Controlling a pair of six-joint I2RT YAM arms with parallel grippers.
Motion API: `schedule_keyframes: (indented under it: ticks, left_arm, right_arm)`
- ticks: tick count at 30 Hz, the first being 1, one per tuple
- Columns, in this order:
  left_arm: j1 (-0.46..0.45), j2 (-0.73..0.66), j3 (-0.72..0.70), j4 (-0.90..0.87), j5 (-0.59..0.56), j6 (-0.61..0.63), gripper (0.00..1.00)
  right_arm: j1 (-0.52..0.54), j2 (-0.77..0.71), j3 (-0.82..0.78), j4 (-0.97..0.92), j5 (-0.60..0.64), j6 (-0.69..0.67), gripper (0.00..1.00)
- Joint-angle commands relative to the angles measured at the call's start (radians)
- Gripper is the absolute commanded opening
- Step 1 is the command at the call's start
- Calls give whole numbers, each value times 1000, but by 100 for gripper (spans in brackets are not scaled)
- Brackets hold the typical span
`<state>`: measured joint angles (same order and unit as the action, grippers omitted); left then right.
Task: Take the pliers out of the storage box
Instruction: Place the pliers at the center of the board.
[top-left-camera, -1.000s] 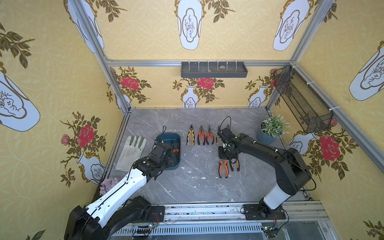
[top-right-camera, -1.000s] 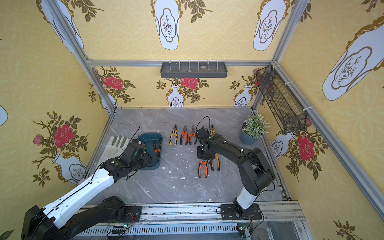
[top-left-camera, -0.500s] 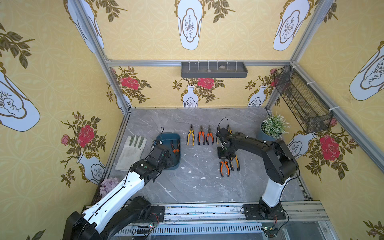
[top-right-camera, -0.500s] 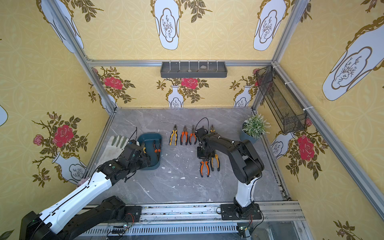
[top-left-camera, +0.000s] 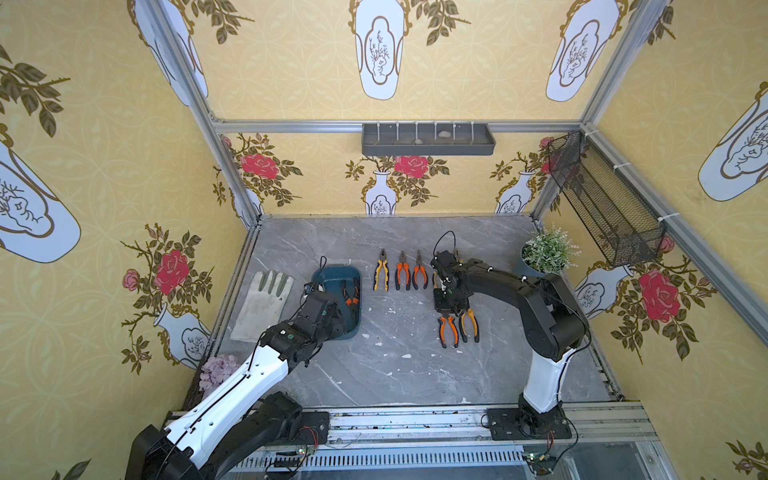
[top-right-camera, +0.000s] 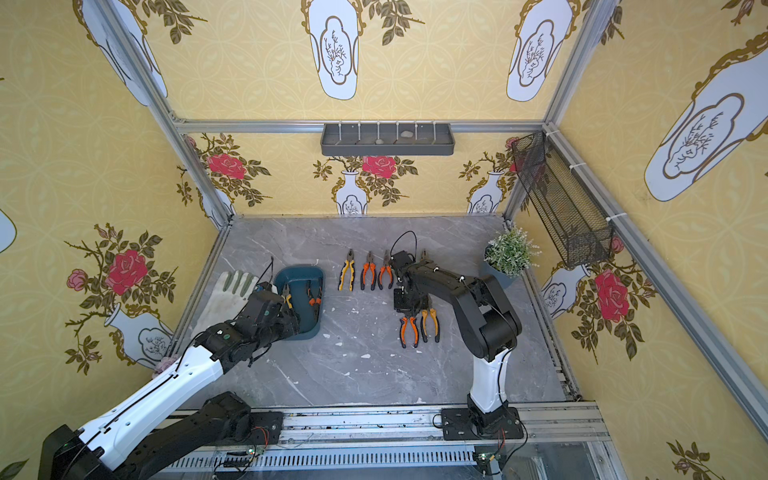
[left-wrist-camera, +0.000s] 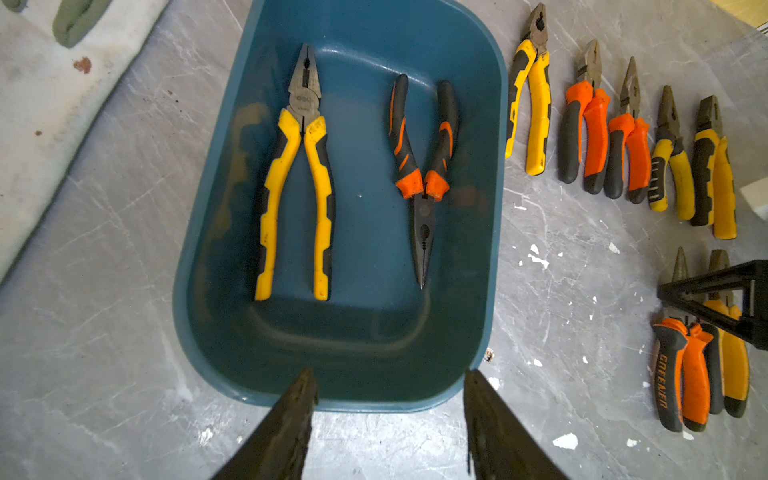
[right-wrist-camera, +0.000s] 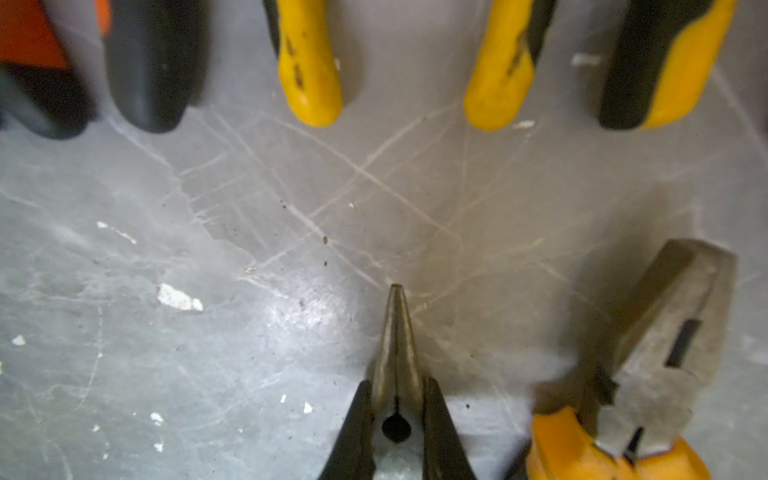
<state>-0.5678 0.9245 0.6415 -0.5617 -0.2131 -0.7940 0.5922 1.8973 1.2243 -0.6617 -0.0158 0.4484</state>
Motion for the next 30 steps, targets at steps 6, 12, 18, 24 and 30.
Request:
schedule_keyframes:
  ticks: [6, 12, 18, 24, 30]
  left_arm:
    - [3, -8, -10, -8, -9, 3, 59]
    - [3, -7, -15, -5, -5, 1, 59]
    - [3, -7, -16, -3, -4, -1, 59]
    - [4, -3, -16, -1, -2, -1, 59]
    - [4, -4, -17, -1, -3, -1, 59]
  right_arm:
    - [-6, 15, 13, 36, 39, 2, 7]
    - [-9, 16, 24, 27, 49, 1, 7]
    - [-14, 24, 30, 22, 53, -3, 7]
    - [-17, 33, 34, 22, 55, -1, 7]
    - [-20, 36, 34, 20, 57, 3, 9]
